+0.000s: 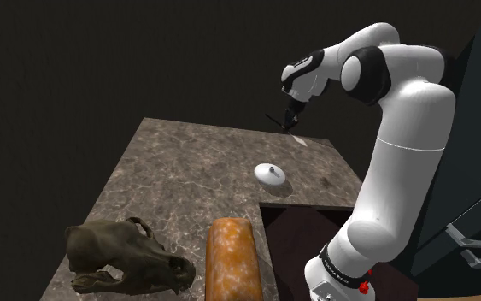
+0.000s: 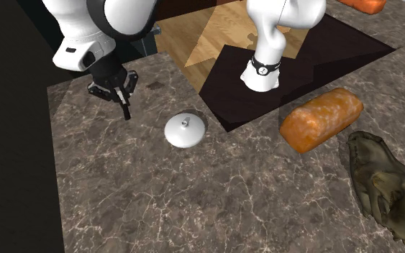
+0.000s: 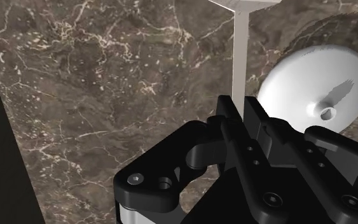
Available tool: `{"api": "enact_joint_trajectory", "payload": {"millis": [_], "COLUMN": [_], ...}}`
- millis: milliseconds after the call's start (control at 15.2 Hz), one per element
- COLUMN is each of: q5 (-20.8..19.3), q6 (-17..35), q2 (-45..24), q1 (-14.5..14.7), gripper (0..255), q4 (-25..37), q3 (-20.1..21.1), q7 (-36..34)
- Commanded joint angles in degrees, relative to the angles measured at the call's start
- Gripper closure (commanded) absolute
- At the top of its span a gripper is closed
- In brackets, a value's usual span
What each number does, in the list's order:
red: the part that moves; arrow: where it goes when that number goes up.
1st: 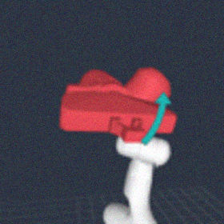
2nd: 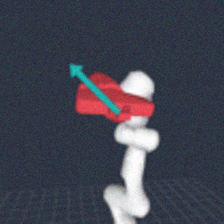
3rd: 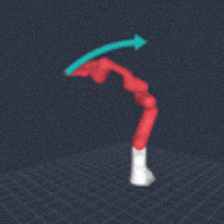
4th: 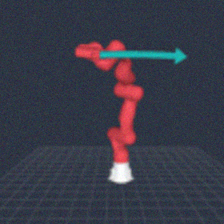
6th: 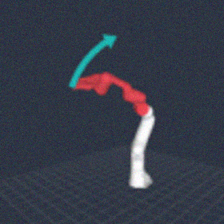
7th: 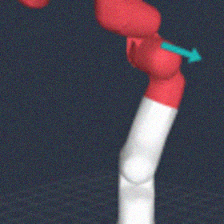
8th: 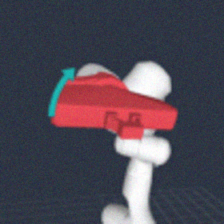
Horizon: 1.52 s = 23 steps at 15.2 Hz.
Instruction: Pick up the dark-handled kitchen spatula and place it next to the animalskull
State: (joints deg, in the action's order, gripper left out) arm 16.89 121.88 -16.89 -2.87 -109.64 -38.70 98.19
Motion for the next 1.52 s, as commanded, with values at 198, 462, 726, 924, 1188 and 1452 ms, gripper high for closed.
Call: {"api": "enact_joint_trajectory", "payload": {"millis": [198,462,726,924,1188,1452], "q5": [-1.72,-2.90,-5.98,-10.03,-14.85,-18.32], "q6": [-3.21,-5.82,-5.21,-3.21,-1.36,-0.26], "q2": [1.87,3.15,7.58,13.33,20.22,25.92], "q1": [0.45,0.74,3.58,6.93,9.90,11.80], "gripper": [255,255,255,255,255,255], "q4": [1.82,3.51,-0.13,-6.03,-12.82,-18.48], "q3": [-0.68,-1.08,-1.06,-0.13,2.48,6.11], "q7": [-1.21,-2.11,-5.85,-11.47,-19.27,-26.81]}}
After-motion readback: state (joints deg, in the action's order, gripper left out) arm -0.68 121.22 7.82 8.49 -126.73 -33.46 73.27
